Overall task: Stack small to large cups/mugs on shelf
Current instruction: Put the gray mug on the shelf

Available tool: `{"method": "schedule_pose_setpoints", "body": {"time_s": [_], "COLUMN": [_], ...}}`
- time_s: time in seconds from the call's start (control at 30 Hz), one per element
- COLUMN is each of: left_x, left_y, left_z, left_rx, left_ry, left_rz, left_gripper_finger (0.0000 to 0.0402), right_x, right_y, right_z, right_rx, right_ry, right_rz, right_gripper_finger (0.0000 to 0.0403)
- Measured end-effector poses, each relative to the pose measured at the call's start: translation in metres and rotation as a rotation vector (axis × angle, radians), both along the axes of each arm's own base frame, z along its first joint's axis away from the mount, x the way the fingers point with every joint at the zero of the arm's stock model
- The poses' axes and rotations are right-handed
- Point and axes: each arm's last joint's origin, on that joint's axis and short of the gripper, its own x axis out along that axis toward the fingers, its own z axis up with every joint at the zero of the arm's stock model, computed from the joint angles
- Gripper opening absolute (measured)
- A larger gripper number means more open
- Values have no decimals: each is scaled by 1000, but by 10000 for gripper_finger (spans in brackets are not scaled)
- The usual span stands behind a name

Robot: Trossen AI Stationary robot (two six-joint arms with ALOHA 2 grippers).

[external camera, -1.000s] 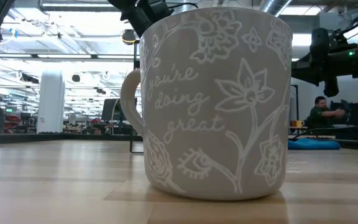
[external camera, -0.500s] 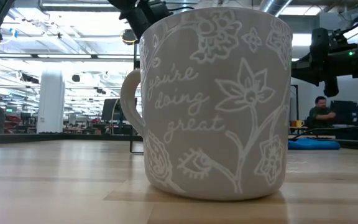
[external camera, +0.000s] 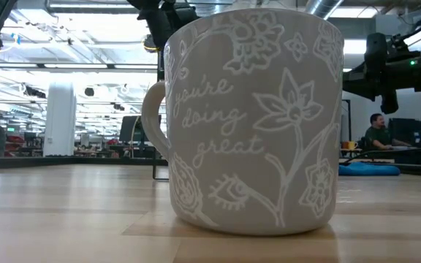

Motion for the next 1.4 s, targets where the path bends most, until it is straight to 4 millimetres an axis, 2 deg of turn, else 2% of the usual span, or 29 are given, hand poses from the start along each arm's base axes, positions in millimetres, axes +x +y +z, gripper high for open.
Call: {"method": "schedule_pose_setpoints", "body": {"time_s": [0.27, 0.47, 0.63, 0.83, 1.03, 1.13, 1.4], "left_x": [-13, -14, -11, -25, -36, -41, -54], "left_y": [-4, -12, -15, -27, -55, -75, -142], "left_z": [-5, -5, 16, 53, 78, 81, 59], "left_rx": [-26, -296, -303, -230, -203, -241, -344], "left_ry": [130, 10, -187, -351, -416, -453, -420], "left_rz": [210, 173, 142, 128, 60, -23, -258], "left_gripper_finger": [257, 256, 256, 256, 256, 256, 256], "right_x": [0, 0, 0, 0, 0, 0, 0], "right_y": [0, 0, 0, 0, 0, 0, 0], "right_z": [0, 0, 0, 0, 0, -1, -3], "right_rx": [0, 0, 0, 0, 0, 4, 14], "right_ry": [0, 0, 0, 0, 0, 7, 24], "right_rz": [0, 0, 0, 2, 3, 3, 3], "right_gripper_finger": [128, 128, 128, 128, 128, 128, 128]}}
